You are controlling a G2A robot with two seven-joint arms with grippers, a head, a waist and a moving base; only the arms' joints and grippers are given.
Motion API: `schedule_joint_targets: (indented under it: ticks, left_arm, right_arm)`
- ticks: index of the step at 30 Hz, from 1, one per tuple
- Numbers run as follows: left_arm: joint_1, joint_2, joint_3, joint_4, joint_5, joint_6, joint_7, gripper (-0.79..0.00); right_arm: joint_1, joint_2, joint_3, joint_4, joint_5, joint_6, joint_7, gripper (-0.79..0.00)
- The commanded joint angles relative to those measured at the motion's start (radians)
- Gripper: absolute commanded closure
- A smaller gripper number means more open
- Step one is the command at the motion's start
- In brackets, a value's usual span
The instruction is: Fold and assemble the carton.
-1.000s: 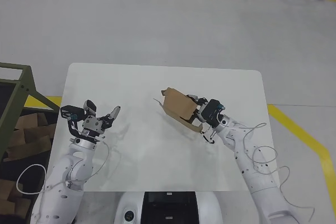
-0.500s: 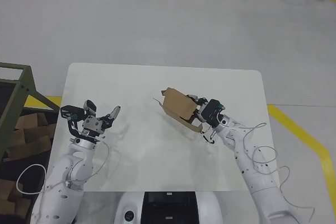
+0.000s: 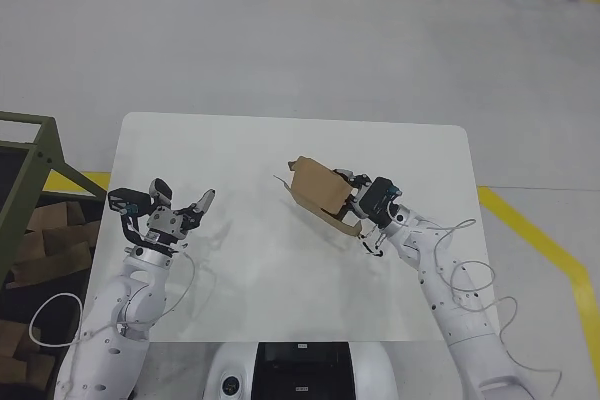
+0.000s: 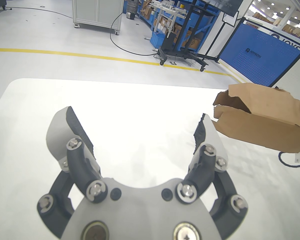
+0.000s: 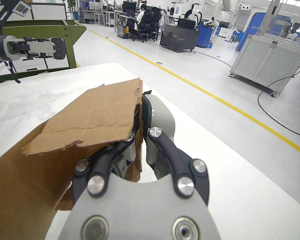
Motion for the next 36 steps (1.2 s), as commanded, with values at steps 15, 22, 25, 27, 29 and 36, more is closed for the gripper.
schedule_joint_targets:
  ticks: [15, 22, 25, 27, 29, 36]
  left_arm:
    - [-0.055, 0.003, 0.02, -0.094, -0.158, -0.097, -0.238, -0.785]
    - [-0.085, 0.007, 0.04, -0.124, -0.223, -0.129, -0.359, -0.785]
    - [-0.097, 0.01, 0.028, -0.123, -0.253, -0.143, -0.409, -0.785]
    - [-0.103, 0.011, 0.028, -0.118, -0.242, -0.13, -0.419, -0.785]
    - [-0.107, 0.011, 0.033, -0.116, -0.241, -0.12, -0.419, -0.785]
    - [-0.094, 0.014, 0.026, -0.131, -0.182, -0.119, -0.428, -0.785]
  right_arm:
    - [0.05, 0.006, -0.048, -0.01, 0.024, -0.102, -0.018, 0.0]
    - [0.082, 0.017, -0.091, 0.002, -0.063, -0.072, -0.07, 0.0]
    - [0.08, 0.023, -0.104, 0.0, -0.092, -0.065, -0.109, 0.0]
    - [0.075, 0.028, -0.112, -0.003, -0.114, -0.055, -0.144, 0.0]
    - [0.074, 0.034, -0.123, -0.007, -0.137, -0.054, -0.191, 0.0]
    - [0.087, 0.052, -0.159, -0.006, -0.207, -0.047, -0.352, 0.0]
